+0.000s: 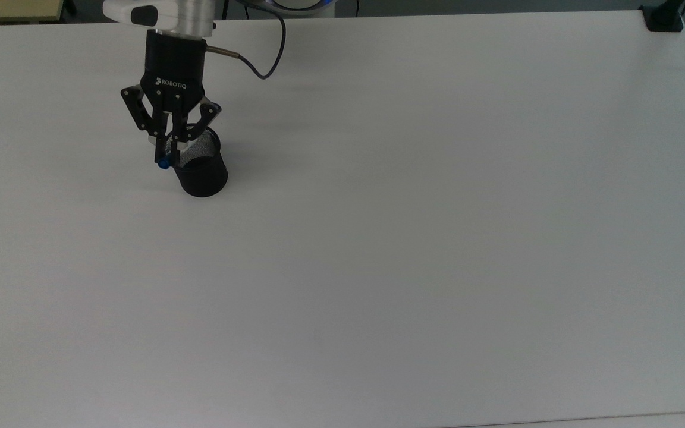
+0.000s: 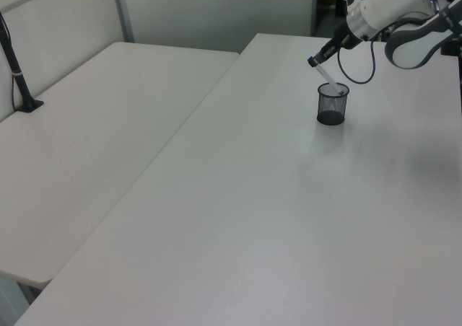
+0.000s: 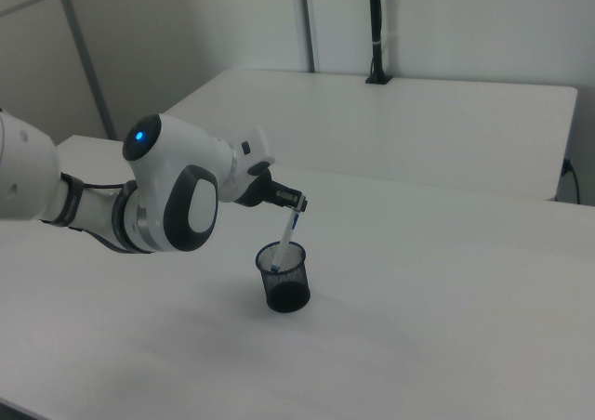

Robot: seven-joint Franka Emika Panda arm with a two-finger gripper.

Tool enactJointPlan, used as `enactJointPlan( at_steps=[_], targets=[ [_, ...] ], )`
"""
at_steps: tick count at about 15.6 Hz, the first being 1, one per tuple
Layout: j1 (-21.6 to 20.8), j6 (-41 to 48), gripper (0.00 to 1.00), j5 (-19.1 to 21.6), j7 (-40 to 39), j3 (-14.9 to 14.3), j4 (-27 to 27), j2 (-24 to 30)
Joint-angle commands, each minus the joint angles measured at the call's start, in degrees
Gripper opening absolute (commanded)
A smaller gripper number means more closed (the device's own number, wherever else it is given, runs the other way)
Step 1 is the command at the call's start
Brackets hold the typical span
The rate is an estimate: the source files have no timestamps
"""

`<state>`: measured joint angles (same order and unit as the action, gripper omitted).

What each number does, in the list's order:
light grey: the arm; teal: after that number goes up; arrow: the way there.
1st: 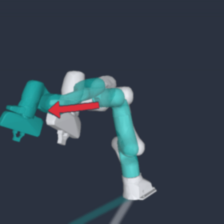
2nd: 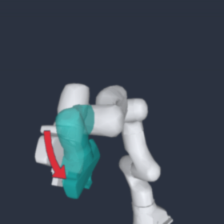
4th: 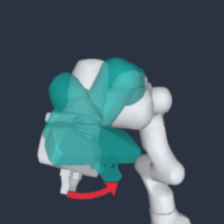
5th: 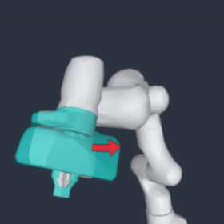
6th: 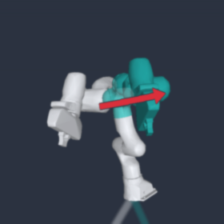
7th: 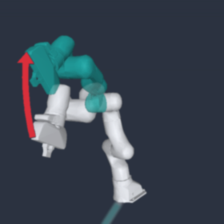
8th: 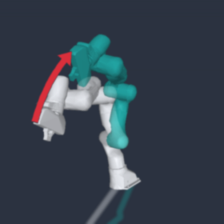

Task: Insert the marker
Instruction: 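Lower the marker into the cup and open the gripper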

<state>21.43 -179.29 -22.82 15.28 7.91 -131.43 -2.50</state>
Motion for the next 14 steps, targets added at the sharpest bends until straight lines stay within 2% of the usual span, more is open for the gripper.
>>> enactJointPlan(
  at_steps=[1,3,7,8,9,14],
  targets=[
    [-0.51,-2.21,0.0,-1.0,-0.6,-0.35,0.65,-1.8],
    [-0.42,-2.21,0.0,-1.0,-0.51,-0.35,0.57,-1.72],
    [0.11,-2.12,0.25,-0.73,0.1,-1.05,0.65,-1.54],
    [0.11,-2.03,0.28,-0.56,0.19,-1.05,0.74,-1.54],
    [0.11,-2.12,0.36,-0.3,0.19,-1.05,0.74,-1.45],
    [0.11,-2.03,0.47,-0.21,2.47,-1.05,1.0,-1.19]
  ],
)
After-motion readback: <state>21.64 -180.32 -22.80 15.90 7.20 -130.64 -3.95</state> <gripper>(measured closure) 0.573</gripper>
